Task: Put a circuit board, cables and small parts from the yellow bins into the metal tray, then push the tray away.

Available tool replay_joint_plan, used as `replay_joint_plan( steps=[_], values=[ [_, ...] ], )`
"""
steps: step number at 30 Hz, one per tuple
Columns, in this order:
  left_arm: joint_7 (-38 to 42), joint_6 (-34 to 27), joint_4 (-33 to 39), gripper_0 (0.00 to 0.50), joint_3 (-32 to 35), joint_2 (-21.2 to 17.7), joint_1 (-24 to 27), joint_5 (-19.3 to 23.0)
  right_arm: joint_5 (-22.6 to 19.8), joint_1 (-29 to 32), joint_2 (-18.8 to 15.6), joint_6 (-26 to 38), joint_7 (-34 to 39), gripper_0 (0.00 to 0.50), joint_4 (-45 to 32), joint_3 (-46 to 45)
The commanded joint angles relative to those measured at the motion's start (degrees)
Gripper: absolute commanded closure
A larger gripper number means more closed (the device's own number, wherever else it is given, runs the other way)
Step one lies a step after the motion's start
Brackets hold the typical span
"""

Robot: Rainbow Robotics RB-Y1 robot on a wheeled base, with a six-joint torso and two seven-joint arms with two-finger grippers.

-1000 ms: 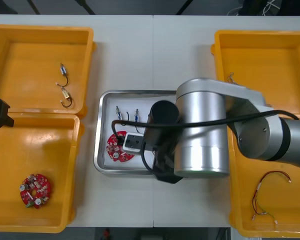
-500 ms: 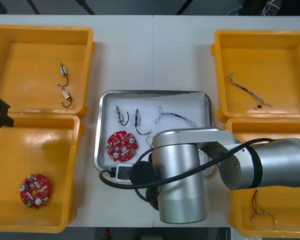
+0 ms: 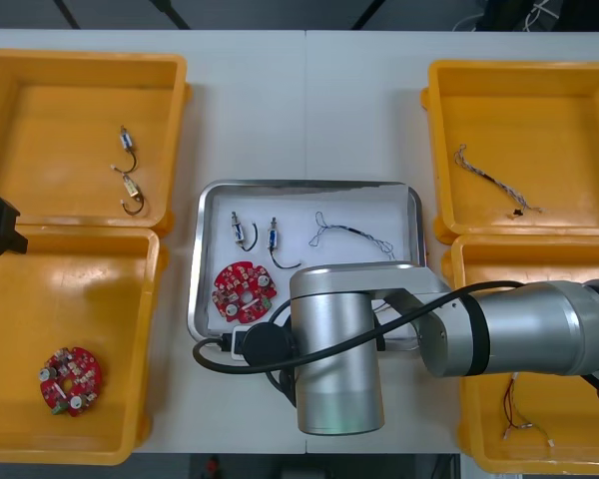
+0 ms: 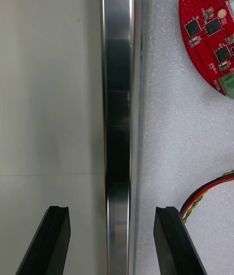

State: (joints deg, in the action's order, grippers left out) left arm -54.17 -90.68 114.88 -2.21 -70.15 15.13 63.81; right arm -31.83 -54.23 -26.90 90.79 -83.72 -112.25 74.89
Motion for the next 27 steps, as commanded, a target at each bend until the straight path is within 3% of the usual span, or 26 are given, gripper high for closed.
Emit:
replay_joint_plan(
  steps=[1,15,16,18,19,20,23,27],
  values=[
    [-2.61,0.50,1.31,0.000,1.42,-2.97,-1.33,-0.61,0.54,-1.67,1.59,-1.14,-1.71,0.000,0.10,0.96],
    [-2.61,0.50,1.31,0.000,1.42,-2.97,-1.33,-0.61,1.51,-1.06,1.68,-2.90,-1.80,0.000,0.98,1.93],
    [-2.61,0.50,1.31,0.000,1.42,-2.97,-1.33,-0.61,1.51,-1.06,1.68,-2.90,-1.88,0.019,0.89,2.02],
    [-2.61,0.50,1.31,0.000,1.42,-2.97,-1.33,-0.61,1.51,-1.06,1.68,-2.90,-1.80,0.163,0.89,2.02],
    [-2.61,0.50,1.31,0.000,1.42,-2.97,-1.33,-0.61,1.51,-1.06,1.68,-2.90,-1.80,0.320,0.89,2.02],
    [-2.61,0.50,1.31,0.000,1.42,-2.97,-1.33,-0.61,1.51,-1.06,1.68,-2.90,-1.80,0.396,0.89,2.02],
    [-2.61,0.50,1.31,0.000,1.42,-2.97,-1.33,-0.61,1.95,-1.06,1.59,-2.90,-1.88,0.483,0.89,2.02],
    [-2.61,0.50,1.31,0.000,1.42,-2.97,-1.33,-0.61,3.27,-1.06,1.15,-2.90,-1.97,0.500,0.80,2.02]
  ],
)
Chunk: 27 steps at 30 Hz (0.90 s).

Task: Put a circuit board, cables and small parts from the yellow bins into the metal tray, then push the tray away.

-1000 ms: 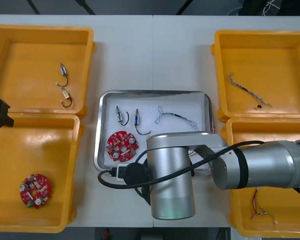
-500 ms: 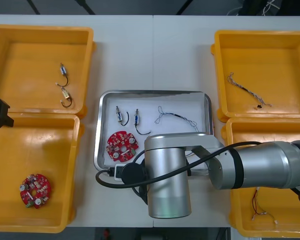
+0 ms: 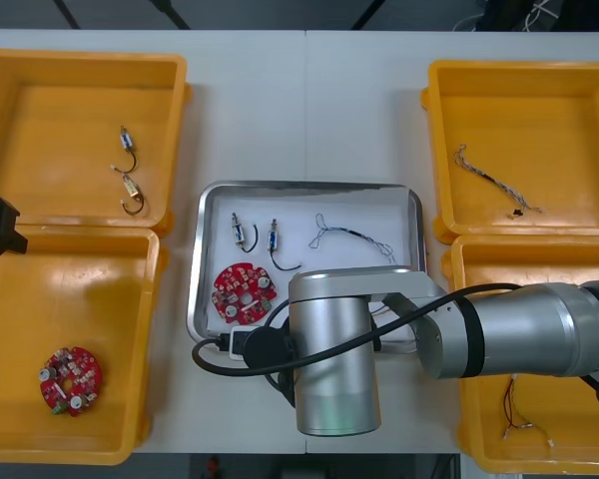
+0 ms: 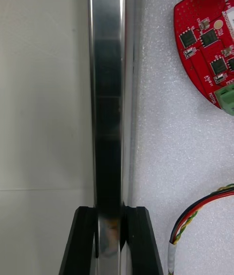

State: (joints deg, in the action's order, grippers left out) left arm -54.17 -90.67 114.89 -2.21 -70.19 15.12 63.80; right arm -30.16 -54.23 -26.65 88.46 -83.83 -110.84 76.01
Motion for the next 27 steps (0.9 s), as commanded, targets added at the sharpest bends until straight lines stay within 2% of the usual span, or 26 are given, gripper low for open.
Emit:
replay_joint_plan(
  steps=[1,4,13,27],
  values=[
    [-2.61,0.50,1.30,0.000,1.42,-2.94,-1.32,-0.61,1.95,-1.14,0.63,-0.66,-1.87,0.500,-0.78,0.89],
    [-2.61,0.50,1.30,0.000,1.42,-2.94,-1.32,-0.61,3.62,-1.76,-1.21,-1.01,-2.22,0.500,-2.19,0.89],
    [-2.61,0.50,1.30,0.000,1.42,-2.94,-1.32,-0.61,4.24,-6.95,-4.03,-2.33,-4.06,0.500,-2.63,0.89],
    [-2.61,0.50,1.30,0.000,1.42,-2.94,-1.32,-0.61,4.15,-14.86,-4.55,-7.17,-6.26,0.500,5.11,0.89]
  ],
)
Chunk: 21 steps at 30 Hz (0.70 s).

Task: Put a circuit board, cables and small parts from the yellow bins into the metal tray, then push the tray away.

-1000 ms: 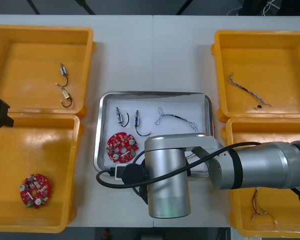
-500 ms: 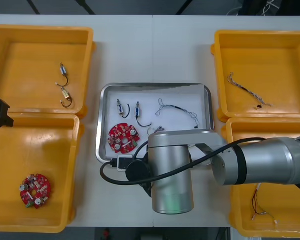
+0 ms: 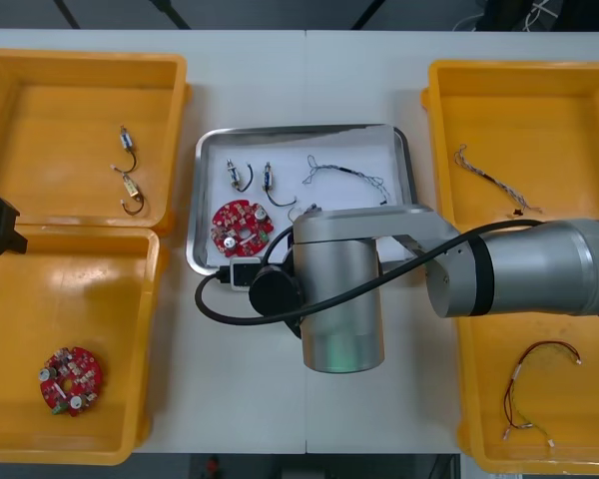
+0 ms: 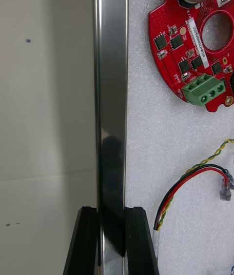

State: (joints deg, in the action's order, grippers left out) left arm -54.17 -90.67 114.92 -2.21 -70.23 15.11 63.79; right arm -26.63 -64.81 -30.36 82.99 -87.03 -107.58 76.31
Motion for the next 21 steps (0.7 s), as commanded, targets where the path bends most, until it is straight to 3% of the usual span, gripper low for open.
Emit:
replay_joint_plan(
  steps=[1,21],
  values=[
    [-2.61,0.50,1.27,0.000,1.42,-2.90,-1.31,-0.60,0.61,-4.63,-0.84,-2.57,-3.24,0.500,2.64,0.68],
    [-2.61,0.50,1.27,0.000,1.42,-2.90,-1.31,-0.60,0.61,-9.46,-1.81,-19.71,-6.84,0.500,17.14,0.60]
  ],
)
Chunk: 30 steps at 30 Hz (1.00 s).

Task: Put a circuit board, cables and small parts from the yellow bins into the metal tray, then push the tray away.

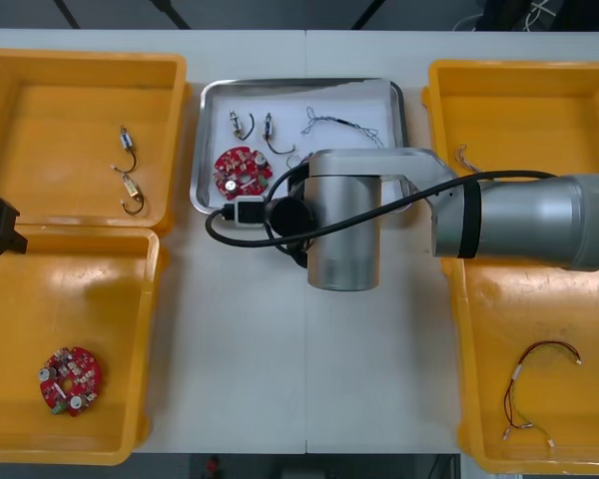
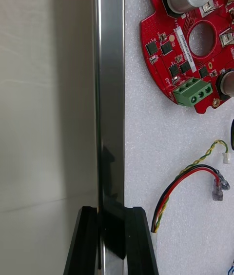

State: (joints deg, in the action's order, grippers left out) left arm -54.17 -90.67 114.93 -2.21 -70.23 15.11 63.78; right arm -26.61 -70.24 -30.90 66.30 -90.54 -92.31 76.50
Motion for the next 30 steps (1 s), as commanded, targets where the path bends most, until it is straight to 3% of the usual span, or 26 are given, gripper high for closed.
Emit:
replay_joint_plan(
  steps=[1,20,27,28,30],
  values=[
    [-2.61,0.50,1.26,0.000,1.42,-2.89,-1.31,-0.59,0.60,-4.20,-1.27,-4.42,-3.51,0.500,2.75,0.41],
    [-2.61,0.50,1.26,0.000,1.42,-2.89,-1.31,-0.59,0.60,-5.52,-1.36,-19.80,-5.70,0.500,14.09,0.41],
    [-2.61,0.50,1.26,0.000,1.42,-2.89,-1.31,-0.59,0.60,-5.52,-1.36,-21.03,-6.23,0.495,14.79,0.41],
    [-2.61,0.50,1.26,0.000,1.42,-2.89,-1.31,-0.59,0.60,-5.52,-1.36,-21.03,-6.23,0.463,14.70,0.41],
    [-2.61,0.50,1.26,0.000,1.42,-2.89,-1.31,-0.59,0.42,-5.52,-1.36,-21.03,-6.49,0.325,14.61,0.41]
  ],
)
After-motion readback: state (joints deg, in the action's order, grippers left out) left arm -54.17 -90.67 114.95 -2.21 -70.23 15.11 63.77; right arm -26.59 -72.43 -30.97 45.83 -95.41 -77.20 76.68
